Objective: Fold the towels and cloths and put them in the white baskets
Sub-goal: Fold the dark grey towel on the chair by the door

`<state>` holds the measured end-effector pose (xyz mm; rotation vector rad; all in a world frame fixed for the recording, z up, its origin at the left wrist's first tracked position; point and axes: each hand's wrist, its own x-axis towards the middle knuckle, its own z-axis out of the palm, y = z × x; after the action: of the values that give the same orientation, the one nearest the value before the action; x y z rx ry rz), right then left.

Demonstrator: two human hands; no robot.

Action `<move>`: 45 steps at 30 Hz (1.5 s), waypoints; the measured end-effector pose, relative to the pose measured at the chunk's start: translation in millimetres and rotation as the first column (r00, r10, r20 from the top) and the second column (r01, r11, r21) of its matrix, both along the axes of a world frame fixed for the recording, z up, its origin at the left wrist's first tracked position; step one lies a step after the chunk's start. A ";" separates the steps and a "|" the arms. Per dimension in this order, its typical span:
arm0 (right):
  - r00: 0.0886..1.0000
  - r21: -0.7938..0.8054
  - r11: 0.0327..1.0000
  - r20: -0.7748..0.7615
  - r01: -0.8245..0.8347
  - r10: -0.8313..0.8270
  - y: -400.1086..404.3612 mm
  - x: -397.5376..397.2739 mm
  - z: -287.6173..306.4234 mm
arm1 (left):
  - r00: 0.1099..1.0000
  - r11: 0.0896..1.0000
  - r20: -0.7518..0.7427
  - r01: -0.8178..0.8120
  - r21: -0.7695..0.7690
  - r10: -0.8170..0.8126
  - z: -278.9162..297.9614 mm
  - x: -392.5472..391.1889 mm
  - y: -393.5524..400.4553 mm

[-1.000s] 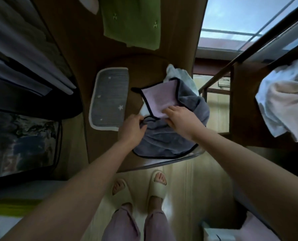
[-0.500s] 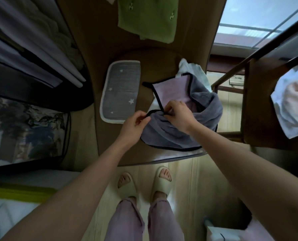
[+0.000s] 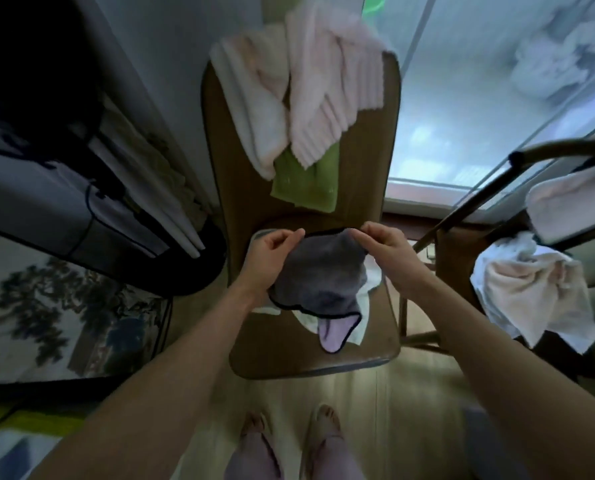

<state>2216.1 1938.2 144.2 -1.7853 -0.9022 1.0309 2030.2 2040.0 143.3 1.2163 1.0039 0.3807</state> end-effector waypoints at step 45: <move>0.835 0.326 0.870 0.294 0.370 -0.465 74.0 52.8 258.1 | 0.860 0.766 0.149 -0.505 0.397 0.489 270.8 31.3 90.0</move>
<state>2268.9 2012.2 402.3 -1.8654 -0.7622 0.2837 2061.6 2130.0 414.1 1.3057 1.2518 1.0893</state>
